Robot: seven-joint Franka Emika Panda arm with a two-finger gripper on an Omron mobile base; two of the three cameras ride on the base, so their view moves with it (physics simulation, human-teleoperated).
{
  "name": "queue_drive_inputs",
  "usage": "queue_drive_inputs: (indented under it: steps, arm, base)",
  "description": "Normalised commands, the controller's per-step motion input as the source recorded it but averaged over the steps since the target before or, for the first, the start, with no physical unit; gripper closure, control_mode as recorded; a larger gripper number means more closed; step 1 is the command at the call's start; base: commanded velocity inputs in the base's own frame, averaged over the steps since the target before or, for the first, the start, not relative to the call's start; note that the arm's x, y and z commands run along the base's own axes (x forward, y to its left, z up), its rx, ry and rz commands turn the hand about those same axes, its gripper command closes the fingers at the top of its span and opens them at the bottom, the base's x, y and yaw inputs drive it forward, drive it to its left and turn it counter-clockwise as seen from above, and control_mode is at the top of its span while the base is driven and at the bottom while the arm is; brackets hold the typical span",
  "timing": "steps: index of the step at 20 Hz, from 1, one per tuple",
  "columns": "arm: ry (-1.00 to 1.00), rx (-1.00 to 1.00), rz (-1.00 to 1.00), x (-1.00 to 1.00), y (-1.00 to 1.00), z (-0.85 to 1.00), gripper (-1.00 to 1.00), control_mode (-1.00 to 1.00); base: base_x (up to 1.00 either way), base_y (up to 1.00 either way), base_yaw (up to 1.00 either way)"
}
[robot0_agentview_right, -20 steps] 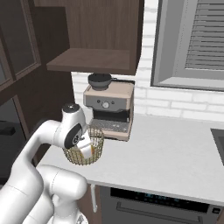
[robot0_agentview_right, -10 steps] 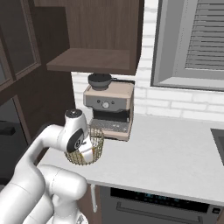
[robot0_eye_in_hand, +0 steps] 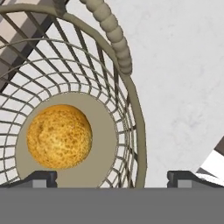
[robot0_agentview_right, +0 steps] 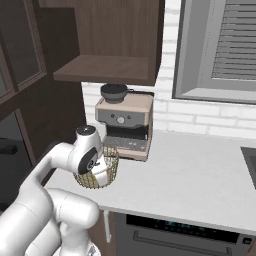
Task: Open the cabinet, pick up the bread from the cabinet and place it in the basket. Then move the basket to the dining counter.
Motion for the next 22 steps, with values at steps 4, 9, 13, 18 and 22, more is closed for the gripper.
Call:
queue_drive_inputs:
  steps: [4,9,13,18,22]
  arm:
    - [0.01,0.00,0.00,0.00,0.00,-0.18,1.00,-1.00]
    - [0.00,0.00,0.00,0.00,0.00,0.00,1.00,-1.00]
    - [0.00,0.00,0.00,0.00,0.00,0.00,1.00,-1.00]
    - [-0.02,0.00,-0.02,-0.04,-0.06,0.10,1.00,-1.00]
    - [-0.05,0.00,-0.09,-0.36,-0.11,0.44,1.00,-1.00]
  base:
    - [0.00,0.00,0.00]
    - [0.00,0.00,0.00]
    - [0.00,0.00,0.00]
    - [0.00,0.00,0.00]
    - [0.00,0.00,0.00]
